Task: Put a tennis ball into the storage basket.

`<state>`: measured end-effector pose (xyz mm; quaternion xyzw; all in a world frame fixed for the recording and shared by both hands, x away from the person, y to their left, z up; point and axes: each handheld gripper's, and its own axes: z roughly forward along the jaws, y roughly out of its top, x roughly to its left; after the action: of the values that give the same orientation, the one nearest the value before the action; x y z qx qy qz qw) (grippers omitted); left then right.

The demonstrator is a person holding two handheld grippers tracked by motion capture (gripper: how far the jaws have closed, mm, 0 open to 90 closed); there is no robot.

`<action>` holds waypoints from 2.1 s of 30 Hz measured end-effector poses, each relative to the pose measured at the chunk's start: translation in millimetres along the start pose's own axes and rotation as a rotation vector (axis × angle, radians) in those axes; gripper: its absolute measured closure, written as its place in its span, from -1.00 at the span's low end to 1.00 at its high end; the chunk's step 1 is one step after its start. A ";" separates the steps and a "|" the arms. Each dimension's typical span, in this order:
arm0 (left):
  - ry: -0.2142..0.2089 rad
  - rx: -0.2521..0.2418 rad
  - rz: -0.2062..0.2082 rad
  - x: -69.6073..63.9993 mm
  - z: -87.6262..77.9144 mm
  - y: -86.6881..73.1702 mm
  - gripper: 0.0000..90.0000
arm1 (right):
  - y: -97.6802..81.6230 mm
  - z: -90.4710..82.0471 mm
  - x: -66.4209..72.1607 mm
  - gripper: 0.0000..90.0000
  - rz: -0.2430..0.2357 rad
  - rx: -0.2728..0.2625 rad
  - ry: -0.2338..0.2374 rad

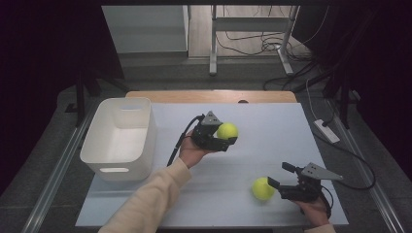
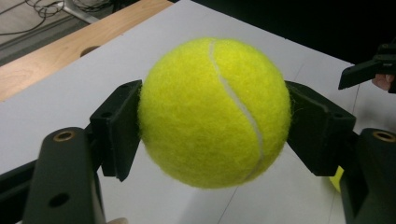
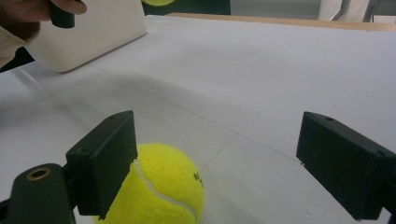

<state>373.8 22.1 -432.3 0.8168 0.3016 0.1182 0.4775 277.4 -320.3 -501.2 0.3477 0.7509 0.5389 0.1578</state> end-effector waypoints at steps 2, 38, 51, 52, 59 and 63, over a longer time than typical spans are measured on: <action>0.001 -0.002 -0.001 0.4 -1.5 0.3 -0.40 | 0.1 0.0 0.0 -0.73 -0.001 -0.001 0.000; 0.035 -0.066 -0.014 13.9 -36.0 9.2 -0.40 | 0.2 0.1 0.2 -0.73 -0.001 0.002 0.000; 0.061 -0.084 -0.019 20.9 -53.9 15.0 -0.40 | 0.1 0.2 0.1 -0.73 0.000 0.000 -0.007; 0.065 -0.087 -0.019 21.4 -55.6 15.6 -0.40 | 0.2 -0.1 -0.1 -0.73 0.000 0.002 -0.006; 0.080 -0.103 -0.025 28.3 -66.5 18.2 -0.40 | 0.3 0.5 -0.3 -0.73 0.001 0.004 -0.008; 0.084 -0.118 -0.040 32.9 -71.7 20.4 -0.40 | 0.0 0.7 -0.1 -0.73 0.000 0.002 -0.009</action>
<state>373.0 85.4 -381.0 0.7755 0.3299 0.1603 0.5139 277.9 -319.9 -501.5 0.3503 0.7506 0.5366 0.1609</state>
